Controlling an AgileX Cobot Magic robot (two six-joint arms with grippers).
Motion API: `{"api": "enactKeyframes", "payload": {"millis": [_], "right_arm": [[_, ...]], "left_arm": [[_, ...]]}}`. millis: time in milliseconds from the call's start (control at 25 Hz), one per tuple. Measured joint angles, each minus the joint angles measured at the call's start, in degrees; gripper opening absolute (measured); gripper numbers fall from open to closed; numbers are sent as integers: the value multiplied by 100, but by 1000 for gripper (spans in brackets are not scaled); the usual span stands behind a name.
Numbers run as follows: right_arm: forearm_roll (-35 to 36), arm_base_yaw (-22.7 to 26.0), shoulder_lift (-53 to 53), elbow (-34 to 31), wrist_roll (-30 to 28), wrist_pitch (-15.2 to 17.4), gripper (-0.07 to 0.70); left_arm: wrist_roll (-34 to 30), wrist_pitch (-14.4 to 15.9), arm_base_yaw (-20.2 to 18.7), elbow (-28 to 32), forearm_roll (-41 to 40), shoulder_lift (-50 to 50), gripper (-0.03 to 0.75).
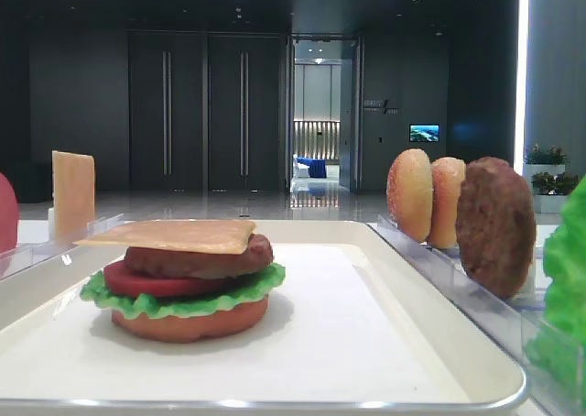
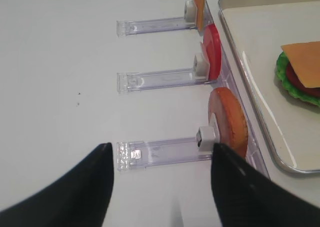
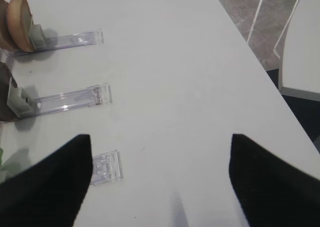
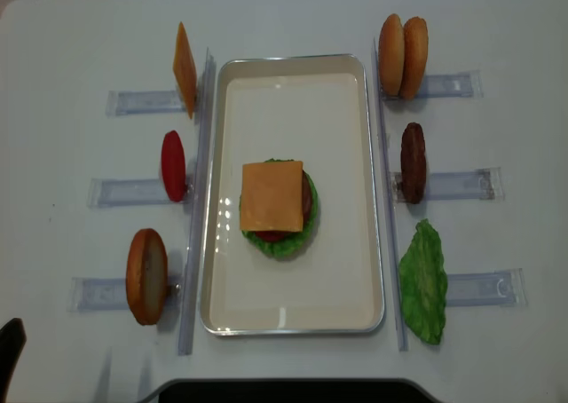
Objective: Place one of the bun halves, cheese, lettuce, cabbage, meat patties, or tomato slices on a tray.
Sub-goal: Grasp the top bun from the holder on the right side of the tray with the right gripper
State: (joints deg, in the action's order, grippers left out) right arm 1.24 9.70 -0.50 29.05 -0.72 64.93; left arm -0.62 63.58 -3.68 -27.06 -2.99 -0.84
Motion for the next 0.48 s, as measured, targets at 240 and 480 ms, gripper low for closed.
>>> {"api": "enactKeyframes", "payload": {"millis": [240,480], "right_arm": [[0,0,0,0,0,0,536],[0,0,0,0,0,0,536]], "left_arm": [[0,0,0,0,0,0,471],[0,0,0,0,0,0,471]]}}
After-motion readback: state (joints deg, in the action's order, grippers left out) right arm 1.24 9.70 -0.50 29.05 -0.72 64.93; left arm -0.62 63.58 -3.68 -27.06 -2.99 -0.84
